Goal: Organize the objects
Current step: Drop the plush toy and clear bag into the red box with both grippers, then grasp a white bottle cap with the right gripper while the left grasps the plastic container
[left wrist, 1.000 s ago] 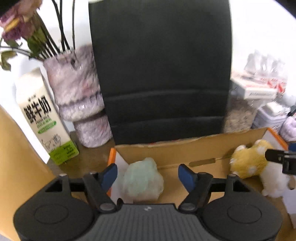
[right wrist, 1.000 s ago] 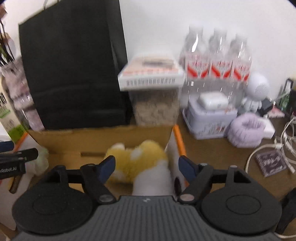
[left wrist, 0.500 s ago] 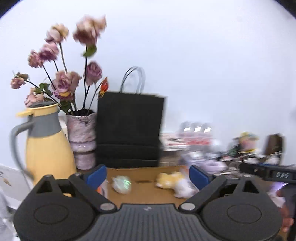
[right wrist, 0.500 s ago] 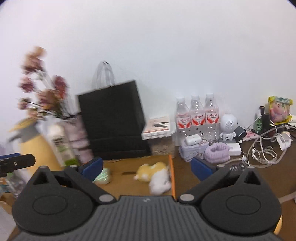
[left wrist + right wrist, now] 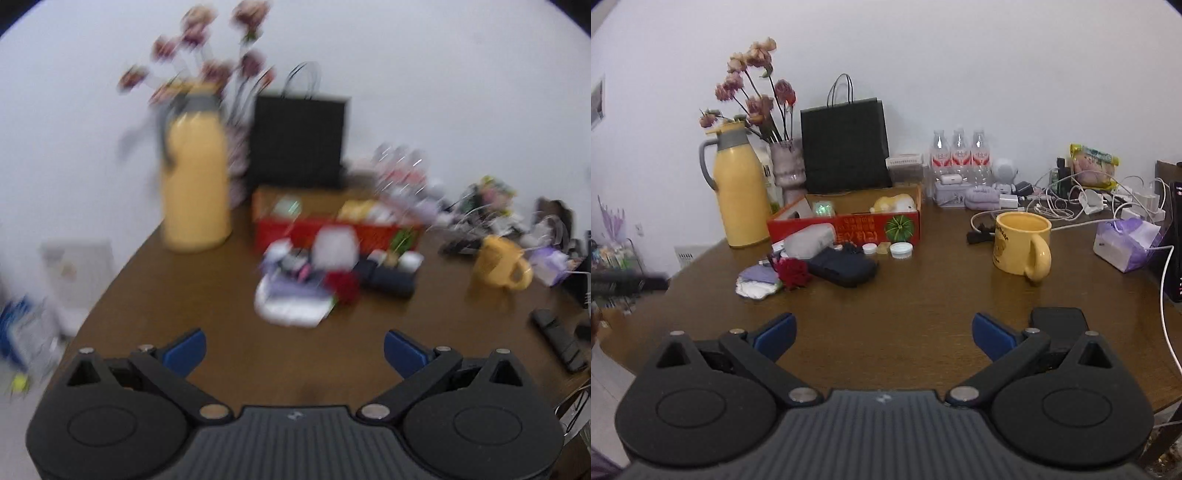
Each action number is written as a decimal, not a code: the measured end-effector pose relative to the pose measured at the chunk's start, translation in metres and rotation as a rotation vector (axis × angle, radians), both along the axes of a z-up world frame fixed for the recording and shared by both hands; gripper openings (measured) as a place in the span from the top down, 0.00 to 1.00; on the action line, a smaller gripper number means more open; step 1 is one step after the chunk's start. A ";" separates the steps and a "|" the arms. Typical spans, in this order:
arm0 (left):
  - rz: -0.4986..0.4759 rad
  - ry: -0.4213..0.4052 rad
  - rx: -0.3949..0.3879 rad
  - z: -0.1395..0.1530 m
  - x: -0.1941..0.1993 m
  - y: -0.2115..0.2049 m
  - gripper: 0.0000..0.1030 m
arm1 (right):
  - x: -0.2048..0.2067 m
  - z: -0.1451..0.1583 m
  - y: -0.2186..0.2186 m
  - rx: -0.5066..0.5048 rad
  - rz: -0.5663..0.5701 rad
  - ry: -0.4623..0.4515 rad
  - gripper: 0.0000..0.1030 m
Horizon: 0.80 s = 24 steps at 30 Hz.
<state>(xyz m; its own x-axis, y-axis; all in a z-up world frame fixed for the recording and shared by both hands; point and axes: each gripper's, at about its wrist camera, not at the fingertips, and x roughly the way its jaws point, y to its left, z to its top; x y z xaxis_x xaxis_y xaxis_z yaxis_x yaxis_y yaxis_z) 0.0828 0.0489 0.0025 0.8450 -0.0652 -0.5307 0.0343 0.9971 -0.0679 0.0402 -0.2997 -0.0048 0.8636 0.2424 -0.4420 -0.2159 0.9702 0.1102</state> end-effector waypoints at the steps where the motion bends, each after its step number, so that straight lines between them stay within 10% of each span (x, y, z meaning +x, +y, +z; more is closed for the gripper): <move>1: 0.025 0.012 -0.017 -0.002 0.000 0.005 0.01 | 0.003 0.004 0.002 0.003 -0.024 -0.022 0.00; 13: 0.041 0.022 0.010 -0.011 0.022 -0.002 0.01 | 0.006 -0.013 0.035 -0.090 0.047 -0.036 0.00; 24: -0.032 0.036 0.076 -0.034 0.111 -0.025 0.03 | 0.105 -0.021 0.033 -0.111 0.047 -0.026 0.05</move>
